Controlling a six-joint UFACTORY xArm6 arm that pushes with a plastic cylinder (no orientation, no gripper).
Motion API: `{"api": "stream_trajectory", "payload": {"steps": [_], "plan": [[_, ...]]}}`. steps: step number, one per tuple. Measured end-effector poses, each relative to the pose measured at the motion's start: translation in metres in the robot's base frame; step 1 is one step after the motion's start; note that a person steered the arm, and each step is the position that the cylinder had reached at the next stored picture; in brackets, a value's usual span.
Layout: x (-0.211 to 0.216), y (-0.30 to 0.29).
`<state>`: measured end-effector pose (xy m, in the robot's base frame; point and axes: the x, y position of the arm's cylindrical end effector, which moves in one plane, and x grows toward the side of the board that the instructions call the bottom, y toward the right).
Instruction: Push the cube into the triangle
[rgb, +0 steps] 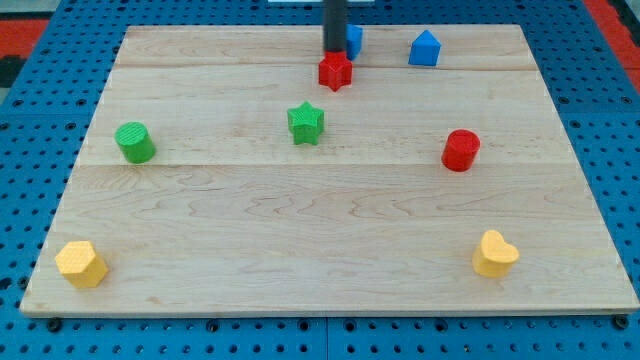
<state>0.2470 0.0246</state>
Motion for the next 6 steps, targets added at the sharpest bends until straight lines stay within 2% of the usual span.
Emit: {"api": "stream_trajectory", "payload": {"steps": [1,2,3,4,6], "plan": [[-0.004,-0.099],[-0.049,-0.058],[-0.042,0.018],[-0.029,0.062],[0.004,0.033]]}}
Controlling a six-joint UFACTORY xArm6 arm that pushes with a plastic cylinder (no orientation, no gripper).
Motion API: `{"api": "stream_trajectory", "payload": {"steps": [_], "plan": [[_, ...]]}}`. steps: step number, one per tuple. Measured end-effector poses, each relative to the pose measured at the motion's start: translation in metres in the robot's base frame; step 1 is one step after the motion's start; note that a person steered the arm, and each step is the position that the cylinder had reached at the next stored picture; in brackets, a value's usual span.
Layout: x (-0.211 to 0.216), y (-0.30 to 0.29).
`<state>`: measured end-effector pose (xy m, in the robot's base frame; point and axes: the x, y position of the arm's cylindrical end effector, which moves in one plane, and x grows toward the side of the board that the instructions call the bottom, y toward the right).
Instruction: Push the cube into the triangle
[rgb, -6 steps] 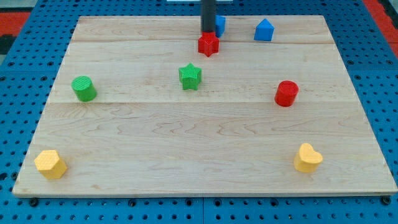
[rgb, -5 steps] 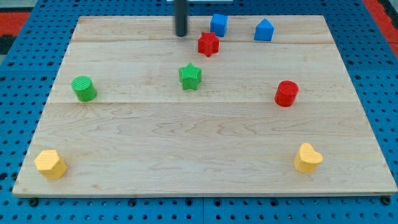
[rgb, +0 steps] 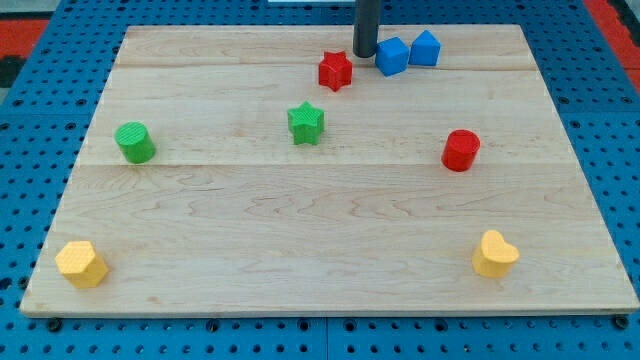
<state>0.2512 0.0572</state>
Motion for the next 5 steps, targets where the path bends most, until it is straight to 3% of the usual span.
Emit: {"api": "stream_trajectory", "payload": {"steps": [3,5], "plan": [[0.008,0.033],[0.008,0.009]]}}
